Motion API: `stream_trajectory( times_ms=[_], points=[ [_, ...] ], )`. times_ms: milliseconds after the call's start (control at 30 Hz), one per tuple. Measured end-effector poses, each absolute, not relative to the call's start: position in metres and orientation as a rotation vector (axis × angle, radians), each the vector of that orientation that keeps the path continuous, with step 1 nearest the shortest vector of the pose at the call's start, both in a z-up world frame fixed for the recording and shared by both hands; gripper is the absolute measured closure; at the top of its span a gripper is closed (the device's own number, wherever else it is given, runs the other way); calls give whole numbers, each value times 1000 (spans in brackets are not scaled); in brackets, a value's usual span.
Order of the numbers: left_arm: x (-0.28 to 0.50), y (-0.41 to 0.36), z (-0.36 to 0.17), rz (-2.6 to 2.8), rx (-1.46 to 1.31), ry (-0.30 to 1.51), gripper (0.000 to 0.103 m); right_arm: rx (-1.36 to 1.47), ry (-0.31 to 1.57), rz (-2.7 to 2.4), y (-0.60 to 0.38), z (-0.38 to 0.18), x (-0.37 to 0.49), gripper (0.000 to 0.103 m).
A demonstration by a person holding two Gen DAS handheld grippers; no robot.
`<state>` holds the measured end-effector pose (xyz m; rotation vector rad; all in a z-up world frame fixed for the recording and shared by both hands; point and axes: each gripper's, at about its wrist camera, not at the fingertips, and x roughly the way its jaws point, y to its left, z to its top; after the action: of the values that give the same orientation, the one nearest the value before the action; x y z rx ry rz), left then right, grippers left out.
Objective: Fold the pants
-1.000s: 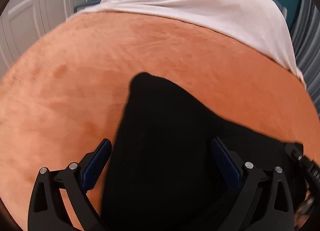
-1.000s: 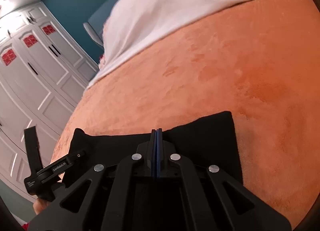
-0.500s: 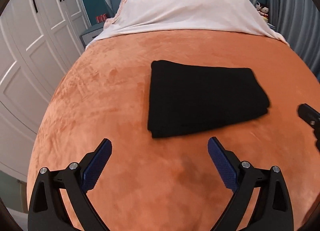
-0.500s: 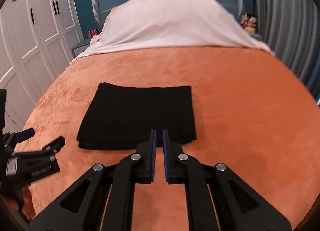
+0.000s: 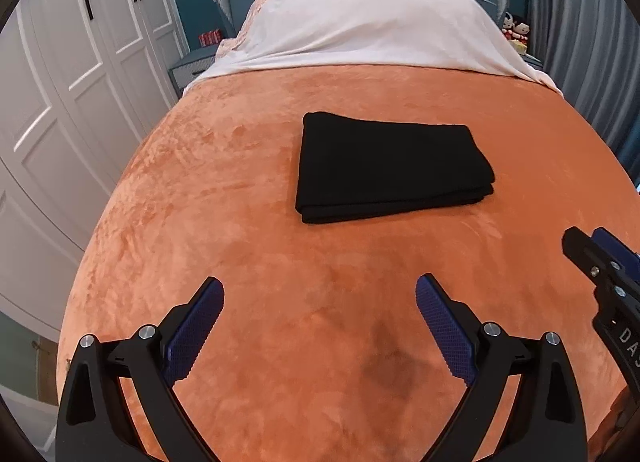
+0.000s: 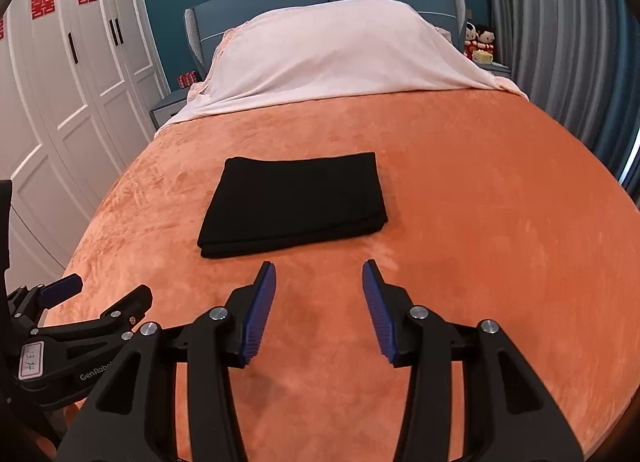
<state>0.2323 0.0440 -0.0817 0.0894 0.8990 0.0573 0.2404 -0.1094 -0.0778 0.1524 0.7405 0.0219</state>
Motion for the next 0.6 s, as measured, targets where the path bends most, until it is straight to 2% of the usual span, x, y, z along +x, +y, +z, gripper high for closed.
stream_trajectory(
  times_ms=[500, 567, 600],
  points=[
    [173, 35, -75, 53, 82, 910, 7, 197, 757, 11, -115, -76, 180, 59],
    [162, 33, -71, 45, 66, 905, 7, 203, 755, 9, -117, -74, 170, 55],
    [158, 33, -69, 43, 62, 903, 7, 204, 753, 8, -117, -73, 165, 50]
  ],
)
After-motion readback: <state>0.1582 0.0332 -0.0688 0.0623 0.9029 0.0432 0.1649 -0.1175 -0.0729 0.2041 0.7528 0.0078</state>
